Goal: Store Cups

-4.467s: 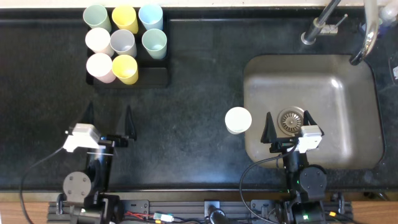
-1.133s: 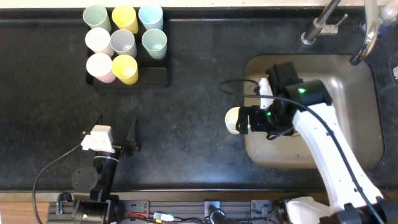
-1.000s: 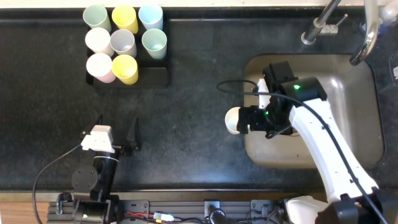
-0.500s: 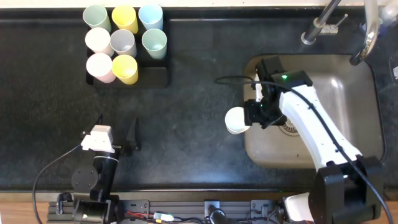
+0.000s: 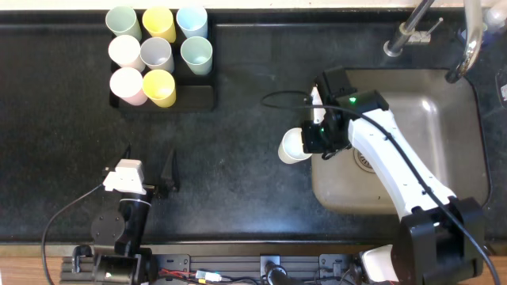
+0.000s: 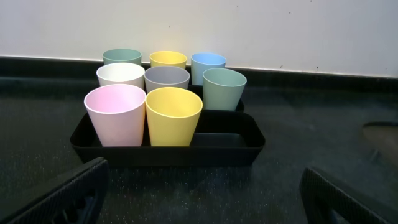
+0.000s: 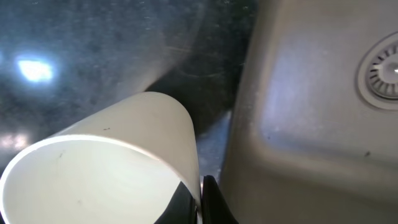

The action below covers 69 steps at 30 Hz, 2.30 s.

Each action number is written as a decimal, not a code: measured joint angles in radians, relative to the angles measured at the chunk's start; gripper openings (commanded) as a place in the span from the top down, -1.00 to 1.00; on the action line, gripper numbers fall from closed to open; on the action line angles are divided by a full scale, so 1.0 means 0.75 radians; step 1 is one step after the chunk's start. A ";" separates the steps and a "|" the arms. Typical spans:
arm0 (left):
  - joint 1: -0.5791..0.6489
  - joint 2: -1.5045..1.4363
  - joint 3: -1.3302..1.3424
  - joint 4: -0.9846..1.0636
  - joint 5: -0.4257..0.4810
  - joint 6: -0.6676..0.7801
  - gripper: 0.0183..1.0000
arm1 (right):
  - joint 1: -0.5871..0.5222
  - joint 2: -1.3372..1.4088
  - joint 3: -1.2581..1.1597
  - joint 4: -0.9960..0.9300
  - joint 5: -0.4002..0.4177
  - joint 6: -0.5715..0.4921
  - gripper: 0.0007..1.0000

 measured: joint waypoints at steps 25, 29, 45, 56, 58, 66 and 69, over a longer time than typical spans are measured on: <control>0.000 0.000 0.000 -0.001 -0.001 0.001 -1.00 | 0.438 0.607 1.262 -0.141 0.043 0.266 0.92; 0.000 0.000 0.000 -0.001 0.000 0.000 -1.00 | 0.473 0.692 1.264 -0.139 0.060 0.296 0.92; 0.000 0.000 0.000 0.000 0.000 0.001 -1.00 | 0.494 0.820 1.266 -0.075 0.121 0.340 0.92; 0.000 0.000 0.000 0.000 0.000 0.001 -1.00 | 0.494 0.872 1.271 0.008 0.128 0.365 0.92; 0.000 0.000 0.000 -0.001 -0.001 0.000 -1.00 | 0.494 0.872 1.271 0.021 0.128 0.366 0.92; 0.000 0.000 0.000 0.000 0.000 0.001 -1.00 | 0.494 0.872 1.271 0.044 0.147 0.373 0.91; 0.000 0.000 0.000 0.000 0.000 0.001 -1.00 | 0.494 0.877 1.271 0.044 0.148 0.377 0.92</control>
